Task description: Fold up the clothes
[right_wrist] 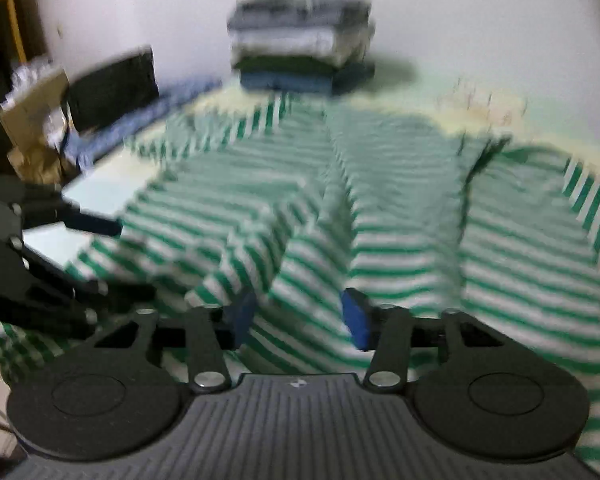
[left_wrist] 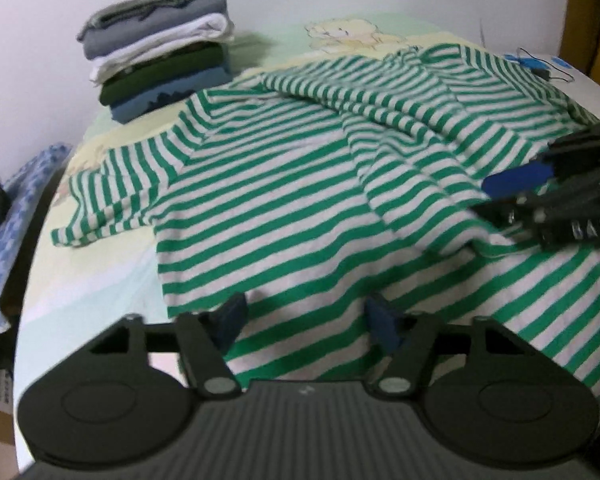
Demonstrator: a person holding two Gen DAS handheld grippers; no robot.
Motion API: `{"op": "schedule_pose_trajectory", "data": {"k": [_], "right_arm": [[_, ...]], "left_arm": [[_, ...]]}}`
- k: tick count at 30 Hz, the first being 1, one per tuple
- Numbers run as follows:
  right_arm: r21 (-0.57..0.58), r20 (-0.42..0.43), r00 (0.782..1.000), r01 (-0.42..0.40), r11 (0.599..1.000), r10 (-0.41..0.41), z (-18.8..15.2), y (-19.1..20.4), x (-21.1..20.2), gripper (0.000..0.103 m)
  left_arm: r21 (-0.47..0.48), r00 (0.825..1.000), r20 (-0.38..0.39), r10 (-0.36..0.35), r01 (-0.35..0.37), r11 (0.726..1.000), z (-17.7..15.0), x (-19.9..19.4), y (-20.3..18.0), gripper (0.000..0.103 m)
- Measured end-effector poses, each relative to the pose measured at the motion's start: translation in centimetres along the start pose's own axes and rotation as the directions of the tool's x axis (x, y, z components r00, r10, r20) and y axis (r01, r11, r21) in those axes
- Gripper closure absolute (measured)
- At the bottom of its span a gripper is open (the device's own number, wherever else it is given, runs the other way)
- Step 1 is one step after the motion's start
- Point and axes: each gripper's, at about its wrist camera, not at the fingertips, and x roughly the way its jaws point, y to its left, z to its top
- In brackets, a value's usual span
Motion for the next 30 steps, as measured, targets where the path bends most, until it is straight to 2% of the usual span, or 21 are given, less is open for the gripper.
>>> {"op": "schedule_pose_trajectory", "data": {"k": [1, 3, 5, 7, 10, 13, 17, 20, 22, 23, 25, 28, 30], "right_arm": [[0.016, -0.013, 1.000, 0.018, 1.000, -0.018, 0.1, -0.1, 0.3, 0.070], [0.072, -0.028, 0.998, 0.049, 0.996, -0.047, 0.7, -0.6, 0.1, 0.073], [0.156, 0.002, 0.998, 0.062, 0.986, -0.063, 1.4, -1.2, -0.6, 0.071], [0.214, 0.026, 0.995, 0.088, 0.973, -0.096, 2.0, -1.3, -0.9, 0.069], [0.246, -0.001, 0.988, 0.149, 0.958, -0.153, 2.4, -0.7, 0.2, 0.067], [0.226, -0.015, 0.982, 0.185, 0.956, -0.186, 2.6, 0.8, 1.1, 0.065], [0.165, 0.011, 0.985, 0.166, 0.972, -0.170, 4.6, 2.1, 1.6, 0.060], [0.112, 0.041, 0.993, 0.110, 0.988, -0.115, 8.0, 3.1, 2.8, 0.055], [0.092, 0.060, 0.997, 0.043, 0.995, -0.048, 11.1, 4.1, 4.2, 0.054], [0.086, 0.064, 0.998, 0.009, 0.996, -0.015, 12.7, 4.6, 5.1, 0.054], [0.077, 0.063, 0.997, -0.054, 0.996, 0.049, 15.9, 5.8, 7.2, 0.054], [0.051, 0.035, 0.994, -0.104, 0.993, 0.102, 20.1, 8.4, 11.0, 0.050], [0.018, 0.010, 0.994, -0.114, 0.993, 0.113, 22.1, 10.3, 13.6, 0.044]], "left_arm": [[-0.009, 1.000, 0.006, -0.020, 0.020, 1.000, -0.2, -0.1, 0.7, 0.042], [-0.036, 0.999, 0.026, -0.035, 0.036, 0.999, -0.3, -0.3, 2.5, 0.042], [-0.076, 0.998, 0.064, 0.013, -0.008, 0.997, -0.2, -0.3, 5.2, 0.039], [-0.168, 0.994, 0.085, 0.076, -0.061, 0.984, 0.2, 0.3, 8.8, 0.032], [-0.326, 0.983, 0.103, 0.153, -0.112, 0.939, 1.1, 1.5, 14.6, 0.031], [-0.433, 0.978, 0.094, 0.187, -0.129, 0.892, 1.6, 3.2, 18.9, 0.024], [-0.546, 0.991, 0.074, 0.113, -0.054, 0.836, 1.7, 5.1, 21.9, 0.023], [-0.570, 0.992, 0.081, 0.099, -0.036, 0.821, 1.8, 6.1, 22.3, 0.022], [-0.576, 0.991, 0.087, 0.105, -0.035, 0.817, 1.9, 6.6, 22.4, 0.029], [-0.576, 0.990, 0.091, 0.111, -0.039, 0.817, 2.0, 6.8, 22.3, 0.043], [-0.581, 0.989, 0.096, 0.110, -0.034, 0.813, 2.0, 6.8, 22.4, 0.058], [-0.599, 0.989, 0.108, 0.100, -0.015, 0.801, 1.8, 6.6, 22.4, 0.062], [-0.603, 0.988, 0.111, 0.105, -0.017, 0.798, 1.7, 6.5, 22.3, 0.073]]}}
